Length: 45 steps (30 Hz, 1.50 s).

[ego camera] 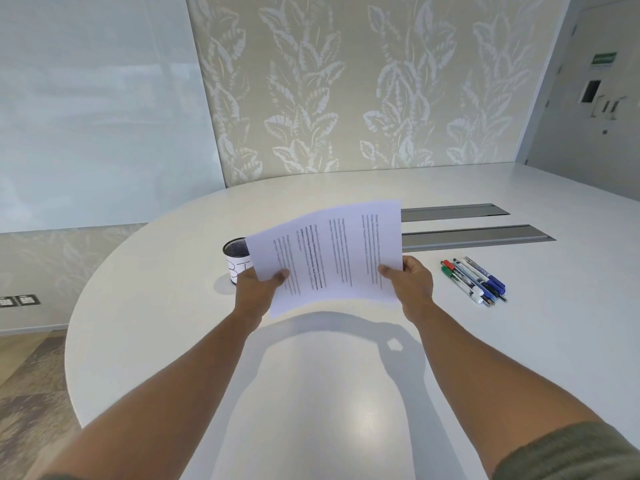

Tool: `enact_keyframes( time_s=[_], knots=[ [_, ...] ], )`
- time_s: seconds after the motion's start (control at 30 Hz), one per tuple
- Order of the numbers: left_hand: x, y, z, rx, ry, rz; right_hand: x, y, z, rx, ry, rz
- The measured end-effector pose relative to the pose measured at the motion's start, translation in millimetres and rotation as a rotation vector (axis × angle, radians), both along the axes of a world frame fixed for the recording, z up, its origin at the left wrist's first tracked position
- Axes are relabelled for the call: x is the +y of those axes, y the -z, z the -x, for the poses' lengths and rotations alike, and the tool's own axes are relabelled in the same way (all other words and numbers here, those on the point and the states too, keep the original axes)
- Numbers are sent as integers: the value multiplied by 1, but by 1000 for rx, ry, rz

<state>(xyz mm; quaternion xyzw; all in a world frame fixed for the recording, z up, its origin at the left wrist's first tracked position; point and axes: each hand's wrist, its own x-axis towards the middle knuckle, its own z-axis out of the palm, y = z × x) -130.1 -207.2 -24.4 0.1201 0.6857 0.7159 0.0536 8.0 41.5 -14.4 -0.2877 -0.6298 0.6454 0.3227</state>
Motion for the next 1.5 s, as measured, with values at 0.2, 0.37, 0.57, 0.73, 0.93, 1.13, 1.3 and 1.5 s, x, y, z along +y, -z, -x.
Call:
enact_keyframes(
  time_s=[0.2, 0.37, 0.57, 0.73, 0.93, 1.13, 1.3, 1.5],
  knots=[
    [1, 20, -9, 8, 81, 40, -3, 27, -11, -104, -20, 13],
    [10, 12, -10, -10, 69, 20, 0, 18, -9, -85, -8, -1],
    [13, 1, -5, 9, 80, 5, 8, 10, -9, -31, -11, -15],
    [6, 24, -11, -18, 104, 73, 10, 34, -14, -245, -36, -59],
    [5, 32, -10, -40, 91, 169, 10, 43, -19, -430, -86, -134],
    [6, 28, -9, -10, 62, 152, 8, 40, -18, -418, -31, -156],
    [8, 19, -6, -49, -2, 31, 11, 31, -17, -215, 76, 19],
    [14, 12, -8, -142, 1, -29, 10, 24, -15, 126, 77, 460]
  ],
)
